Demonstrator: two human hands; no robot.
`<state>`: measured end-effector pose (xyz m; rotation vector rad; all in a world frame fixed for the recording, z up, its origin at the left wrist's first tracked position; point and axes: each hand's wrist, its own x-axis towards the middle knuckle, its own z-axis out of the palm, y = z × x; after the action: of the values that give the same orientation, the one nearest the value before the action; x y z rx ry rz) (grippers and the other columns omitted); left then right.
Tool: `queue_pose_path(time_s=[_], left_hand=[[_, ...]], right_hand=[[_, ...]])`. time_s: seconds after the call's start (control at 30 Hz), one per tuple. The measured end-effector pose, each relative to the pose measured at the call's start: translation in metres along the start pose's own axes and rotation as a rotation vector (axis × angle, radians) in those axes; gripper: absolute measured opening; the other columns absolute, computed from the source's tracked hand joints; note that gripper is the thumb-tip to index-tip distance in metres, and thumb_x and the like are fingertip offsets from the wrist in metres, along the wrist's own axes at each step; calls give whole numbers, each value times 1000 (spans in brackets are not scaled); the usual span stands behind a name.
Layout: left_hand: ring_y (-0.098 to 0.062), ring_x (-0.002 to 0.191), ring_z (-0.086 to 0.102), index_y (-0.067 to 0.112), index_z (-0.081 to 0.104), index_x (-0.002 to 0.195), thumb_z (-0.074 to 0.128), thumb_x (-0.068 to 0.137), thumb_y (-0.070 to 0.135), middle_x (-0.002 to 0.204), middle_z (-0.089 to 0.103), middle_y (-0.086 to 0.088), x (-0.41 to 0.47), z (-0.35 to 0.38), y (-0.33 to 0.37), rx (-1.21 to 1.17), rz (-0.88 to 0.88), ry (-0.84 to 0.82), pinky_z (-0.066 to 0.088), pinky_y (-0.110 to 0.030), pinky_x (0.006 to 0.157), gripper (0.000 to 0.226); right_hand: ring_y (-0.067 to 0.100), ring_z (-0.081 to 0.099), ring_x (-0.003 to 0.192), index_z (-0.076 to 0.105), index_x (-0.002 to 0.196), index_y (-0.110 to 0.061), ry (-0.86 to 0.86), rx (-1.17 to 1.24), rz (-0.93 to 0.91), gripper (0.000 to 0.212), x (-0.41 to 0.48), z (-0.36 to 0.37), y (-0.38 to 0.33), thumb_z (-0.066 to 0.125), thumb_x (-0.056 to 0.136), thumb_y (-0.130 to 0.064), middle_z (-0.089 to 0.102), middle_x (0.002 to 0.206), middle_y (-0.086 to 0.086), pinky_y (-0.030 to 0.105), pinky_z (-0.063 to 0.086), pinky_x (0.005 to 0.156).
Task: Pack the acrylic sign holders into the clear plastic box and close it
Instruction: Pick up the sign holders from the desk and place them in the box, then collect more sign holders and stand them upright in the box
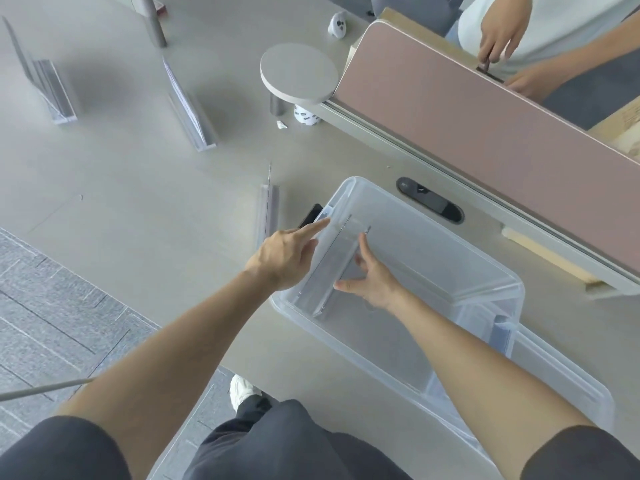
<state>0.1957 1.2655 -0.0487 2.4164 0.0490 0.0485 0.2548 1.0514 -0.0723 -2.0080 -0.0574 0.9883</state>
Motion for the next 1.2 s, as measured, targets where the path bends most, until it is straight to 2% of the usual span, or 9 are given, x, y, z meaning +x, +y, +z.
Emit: queue_pose_path(time_s=[0.17,0.37,0.5,0.6,0.73,0.83,0.97,1.07,1.2], left_hand=[[-30,75,57,41,39,142,41,98,23,94,68,-7,0,-3,4,-3,-9,11,38,-29,61,48],[-31,79,61,42,38,142,40,98,25,99,70,-4,-1,-1,4,11,-9,7,46,-33,63,48],[-30,86,63,45,33,143,36,97,29,114,68,-3,0,-1,3,65,-2,-18,51,-36,67,48],[-29,84,64,45,32,143,34,96,31,117,68,-2,0,0,3,80,-2,-22,51,-35,67,49],[-33,99,60,40,32,144,37,97,32,120,62,-7,4,-4,6,138,1,-72,51,-43,79,49],[-37,118,45,33,34,144,44,95,35,130,51,-7,5,-14,18,294,15,-70,46,-46,91,50],[-36,128,34,28,38,143,46,93,39,139,42,-9,11,-23,54,364,135,-91,36,-44,101,52],[-35,125,39,26,42,140,46,93,41,138,45,-10,10,-12,90,323,222,-186,36,-42,100,50],[-32,125,41,24,42,139,44,95,42,137,45,-8,-8,22,158,277,361,-335,40,-42,97,48]], right_hand=[[0,17,147,-12,153,-43,0,4,-21,126,3,0,-1,85,76,-18,21,163,-4,26,30,112],[1,17,148,-11,152,-46,14,43,-26,128,2,3,1,87,73,-19,20,162,-9,52,40,111],[-13,20,138,-9,149,-52,3,48,-46,135,6,3,6,90,58,-37,26,160,-13,48,39,113],[-5,17,144,-9,147,-56,-7,19,-40,133,6,2,5,90,60,-38,22,162,-5,48,38,113],[15,27,148,-4,152,-49,49,-205,-22,120,-6,-6,-7,85,72,-41,27,161,0,42,34,115],[19,45,137,29,153,-34,198,-403,-40,89,-31,-13,-22,77,79,-47,44,152,1,30,37,108],[22,61,115,62,127,-23,411,-547,8,48,-87,-29,-31,66,88,-49,63,131,1,33,47,99],[26,64,106,68,107,-18,552,-638,41,33,-143,-40,-26,62,91,-45,69,115,5,38,52,90],[29,64,98,70,99,-18,808,-630,130,24,-233,-59,-2,58,91,-37,69,103,6,39,54,82]])
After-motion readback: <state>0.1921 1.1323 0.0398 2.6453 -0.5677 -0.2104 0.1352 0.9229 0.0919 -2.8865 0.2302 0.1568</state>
